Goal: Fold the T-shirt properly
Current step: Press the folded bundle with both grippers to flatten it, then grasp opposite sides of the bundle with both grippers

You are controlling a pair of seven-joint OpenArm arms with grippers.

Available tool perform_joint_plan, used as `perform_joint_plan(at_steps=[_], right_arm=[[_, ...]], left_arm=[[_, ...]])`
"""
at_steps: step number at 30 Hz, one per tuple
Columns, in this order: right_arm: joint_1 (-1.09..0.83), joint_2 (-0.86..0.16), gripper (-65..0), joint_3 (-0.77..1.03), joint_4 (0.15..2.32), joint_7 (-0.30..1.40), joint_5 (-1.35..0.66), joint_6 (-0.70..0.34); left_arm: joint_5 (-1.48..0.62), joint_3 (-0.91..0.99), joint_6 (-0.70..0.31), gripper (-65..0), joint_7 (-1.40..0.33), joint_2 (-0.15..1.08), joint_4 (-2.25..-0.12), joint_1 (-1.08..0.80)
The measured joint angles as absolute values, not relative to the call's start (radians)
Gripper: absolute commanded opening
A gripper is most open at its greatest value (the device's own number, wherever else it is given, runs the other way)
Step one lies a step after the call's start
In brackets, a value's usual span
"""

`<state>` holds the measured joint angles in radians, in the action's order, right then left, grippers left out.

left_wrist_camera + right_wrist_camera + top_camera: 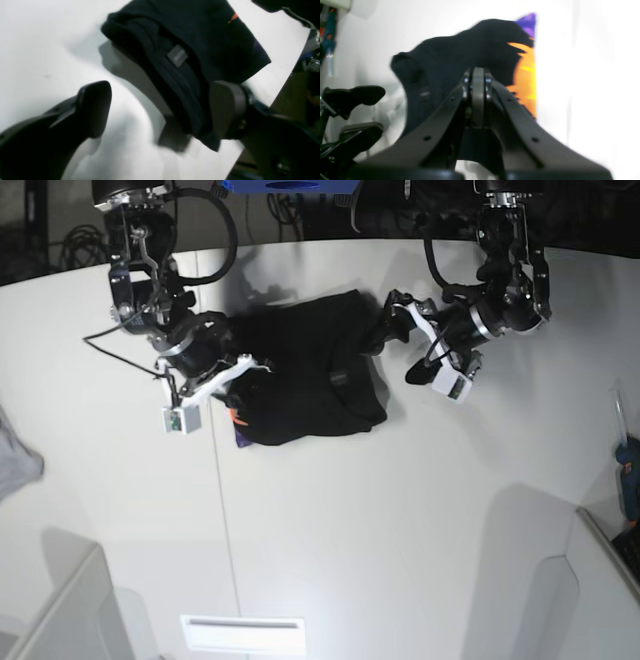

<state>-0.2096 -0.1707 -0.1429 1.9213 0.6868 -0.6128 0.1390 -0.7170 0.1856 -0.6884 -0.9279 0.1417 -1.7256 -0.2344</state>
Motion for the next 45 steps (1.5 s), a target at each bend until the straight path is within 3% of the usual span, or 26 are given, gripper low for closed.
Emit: perform_joint_plan(at_steps=[5, 19, 25, 28, 33, 37, 45], right_arm=[[-0.232, -0.16, -65.0, -0.078, 1.922, 0.685, -0.617, 0.036], [-0.266, -0.162, -65.0, -0.012, 1.922, 0.691, -0.614, -0.028], [-0.28, -0.165, -65.0, -0.012, 1.922, 0.686, -0.613, -0.028], [-0.276, -0.165, -65.0, -0.012, 1.922, 0.683, -0.614, -0.028], [-0.277, -0.165, -65.0, -0.012, 1.922, 0.684, -0.613, -0.028], [-0.278, -0.163, -65.0, -0.004, 1.922, 0.685, -0.614, -0.028], [-0.305, -0.161, -65.0, 0.118, 1.922, 0.684, -0.614, -0.028]], left_arm=[[-0.717, 0.119, -0.628, -5.6, -0.924, 0.139, -1.605, -0.21], [-0.762, 0.089, -0.628, -5.8, -0.877, 0.052, -1.41, -0.087], [-0.782, 0.088, -0.529, -6.4, -0.87, 0.027, -1.365, -0.049], [-0.784, 0.057, -0.488, -16.8, -0.854, 0.033, -1.357, -0.041], [-0.766, -0.003, -0.442, -46.4, -0.863, 0.033, -1.321, -0.019], [-0.759, -0.008, -0.442, -65.0, -0.876, 0.031, -1.303, -0.009], [-0.784, -0.095, -0.44, -65.0, -0.878, 0.099, -1.294, 0.031]])
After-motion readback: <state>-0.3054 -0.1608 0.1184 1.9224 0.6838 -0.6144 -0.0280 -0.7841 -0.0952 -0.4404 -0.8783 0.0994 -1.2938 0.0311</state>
